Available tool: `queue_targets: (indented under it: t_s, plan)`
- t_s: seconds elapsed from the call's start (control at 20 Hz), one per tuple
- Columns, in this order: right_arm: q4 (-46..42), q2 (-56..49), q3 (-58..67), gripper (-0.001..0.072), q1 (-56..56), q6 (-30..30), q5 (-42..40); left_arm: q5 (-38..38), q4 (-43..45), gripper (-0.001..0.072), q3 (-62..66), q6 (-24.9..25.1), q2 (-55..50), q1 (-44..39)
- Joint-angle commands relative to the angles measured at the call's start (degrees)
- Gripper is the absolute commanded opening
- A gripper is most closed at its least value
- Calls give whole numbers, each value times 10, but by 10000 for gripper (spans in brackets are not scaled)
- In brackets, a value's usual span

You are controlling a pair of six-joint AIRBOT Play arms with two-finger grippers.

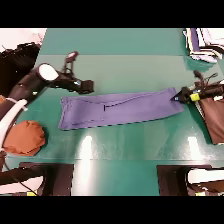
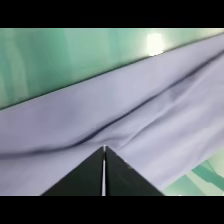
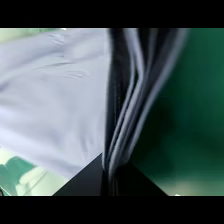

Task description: Fold the shirts.

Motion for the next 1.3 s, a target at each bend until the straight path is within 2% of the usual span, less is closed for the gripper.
queue_targets:
  t_s: [0.0,0.15,0.35,0.6,0.75,0.85,0.95,1.25]
  plan:
    - [30,61,61,11,26,30,19,23,-9,21,57,-1,-82,-70]
    - [49,93,134,11,79,74,21,22,-39,21,128,1,-167,-122]
    - [90,93,204,11,158,90,17,23,-47,21,194,1,-239,-165]
    - [90,93,244,11,221,100,9,24,-63,21,208,1,-270,-178]
    - [89,93,261,12,245,99,-1,9,-19,21,208,-8,-274,-176]
    - [89,93,267,11,259,99,-11,-14,-9,21,209,-35,-270,-158]
    - [90,93,271,12,275,98,-17,-33,17,20,209,-35,-246,-127]
    - [114,61,271,13,408,73,-76,-111,201,21,209,-33,-62,31]
